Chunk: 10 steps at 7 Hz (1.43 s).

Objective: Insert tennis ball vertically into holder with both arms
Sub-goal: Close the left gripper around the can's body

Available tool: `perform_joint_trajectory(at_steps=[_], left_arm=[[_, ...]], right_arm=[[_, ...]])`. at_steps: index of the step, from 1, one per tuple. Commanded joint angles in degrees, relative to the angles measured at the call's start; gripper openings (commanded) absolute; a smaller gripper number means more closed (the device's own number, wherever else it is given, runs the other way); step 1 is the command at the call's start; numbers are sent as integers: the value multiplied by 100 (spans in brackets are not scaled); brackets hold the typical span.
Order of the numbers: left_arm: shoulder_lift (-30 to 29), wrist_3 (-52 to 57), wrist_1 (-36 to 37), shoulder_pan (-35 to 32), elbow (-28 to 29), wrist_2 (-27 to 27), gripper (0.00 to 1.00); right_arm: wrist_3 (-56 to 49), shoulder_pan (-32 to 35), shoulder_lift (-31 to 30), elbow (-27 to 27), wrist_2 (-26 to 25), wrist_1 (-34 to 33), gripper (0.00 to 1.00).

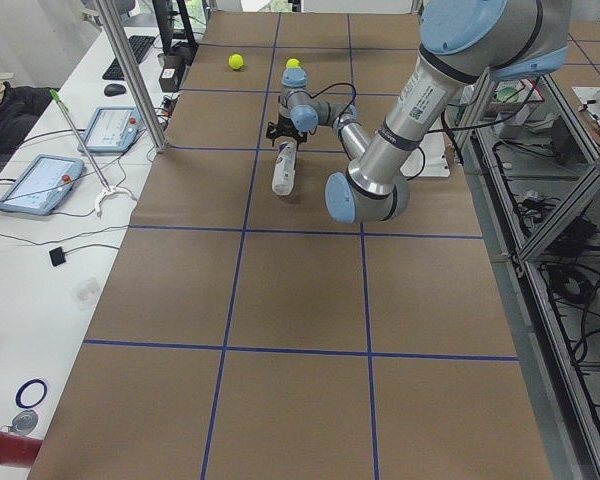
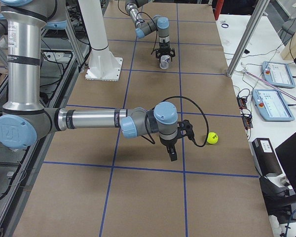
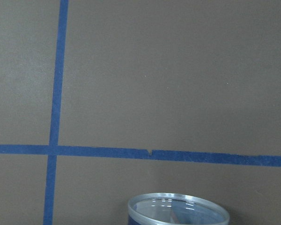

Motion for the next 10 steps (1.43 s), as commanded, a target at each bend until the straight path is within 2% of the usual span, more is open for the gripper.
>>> perform_joint_trajectory(at_steps=[1,4,7,9,10], left_arm=[[-118,2,-40,112,286,183,97],[-127,19,-49,121,375,228,97],[-188,20,-470,130,708,377,95],[-206,20,-471,122,718,386,89],[-206,20,-471,121,709,386,82]], right_arm=[[0,0,13,-2,75,0,99],[0,0,22,-2,75,-9,99],[0,0,40,-2,75,-9,99],[0,0,48,-2,75,-9,99],[0,0,48,-2,75,-9,99]])
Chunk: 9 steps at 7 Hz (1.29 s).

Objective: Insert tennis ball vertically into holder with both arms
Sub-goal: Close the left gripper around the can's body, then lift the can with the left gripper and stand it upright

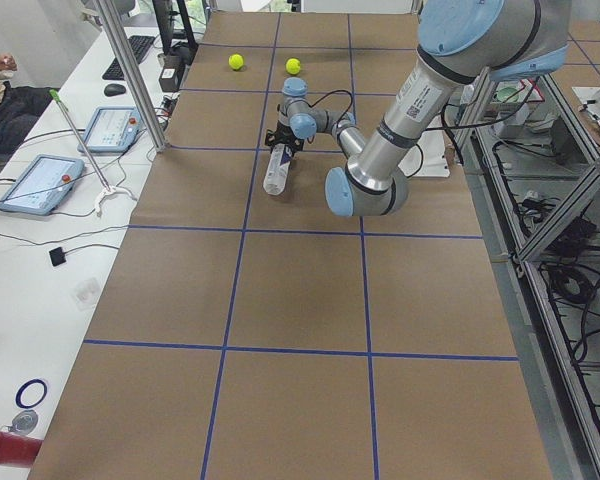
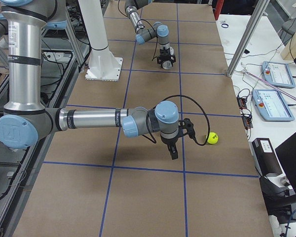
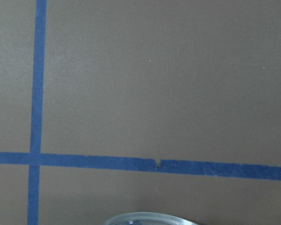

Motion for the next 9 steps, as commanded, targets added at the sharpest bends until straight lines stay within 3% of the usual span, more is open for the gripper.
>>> perform_joint_trajectory(at_steps=[1,3,6,9], left_arm=[[-4,9,1,-4,1,5,74],[-144,0,2,-73,-86,5,68],[-514,-157,-86,-371,-630,-57,72],[-602,-1943,-2039,-531,-649,-66,78]], right_arm=[[0,0,2,0,0,0,99],[0,0,2,0,0,0,99],[0,0,2,0,44,0,99],[0,0,-7,0,53,9,99]])
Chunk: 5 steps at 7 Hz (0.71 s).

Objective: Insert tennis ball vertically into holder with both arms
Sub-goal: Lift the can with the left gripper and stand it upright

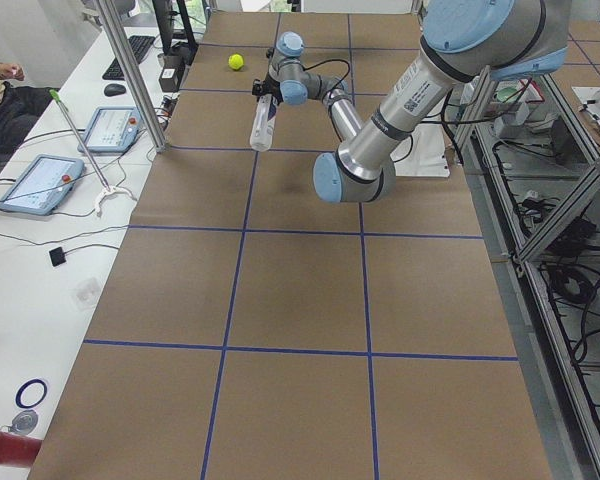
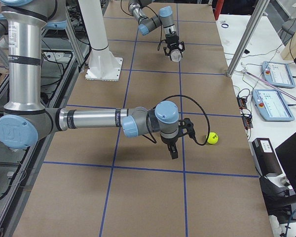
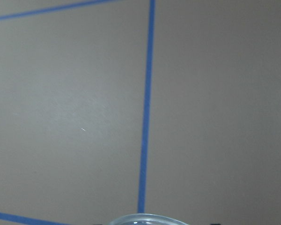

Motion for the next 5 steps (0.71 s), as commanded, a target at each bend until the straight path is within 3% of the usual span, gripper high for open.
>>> perform_joint_trajectory(at_steps=[1,3,5], left_arm=[[1,-1570,-1681,-35,-3,4,80],[28,-2950,-3274,-148,49,74,81],[342,-3896,-4827,-149,250,1020,81]], right_arm=[[-9,0,-4,0,21,1,99],[-9,9,-4,18,30,1,99],[-9,0,-4,35,39,1,99]])
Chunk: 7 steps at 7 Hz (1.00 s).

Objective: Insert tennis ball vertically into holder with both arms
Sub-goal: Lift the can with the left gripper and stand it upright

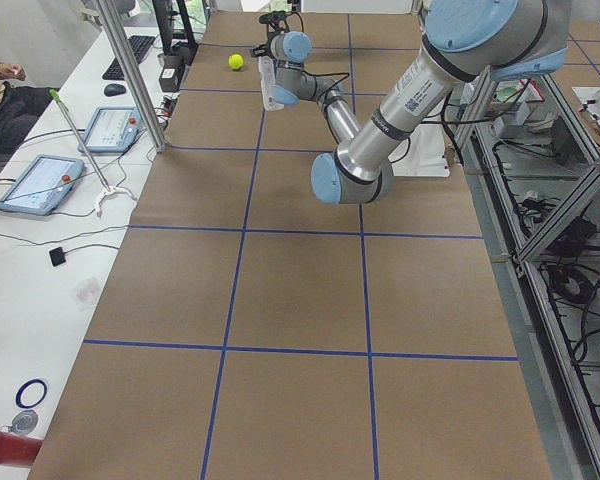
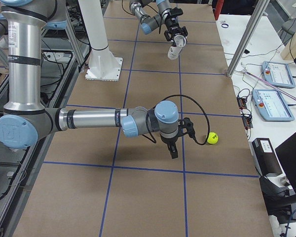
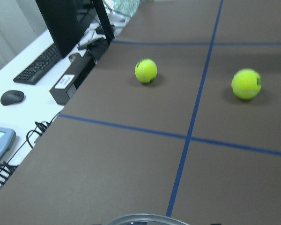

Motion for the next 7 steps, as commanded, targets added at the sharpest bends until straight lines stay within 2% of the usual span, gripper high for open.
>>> perform_joint_trajectory(at_steps=[1,3,4,5,7], left_arm=[[253,-746,-1987,-10,638,754,81],[262,-749,-3999,34,1718,1378,81],[262,-749,-4636,60,2072,1642,81],[271,-740,-4921,69,2336,1827,80],[612,-723,-5047,148,2505,1890,80]], right_arm=[[0,3,-17,28,22,0,99],[0,3,-17,46,31,0,99],[0,3,-17,55,31,0,99],[0,3,0,46,31,0,99],[9,-6,26,28,57,0,99]])
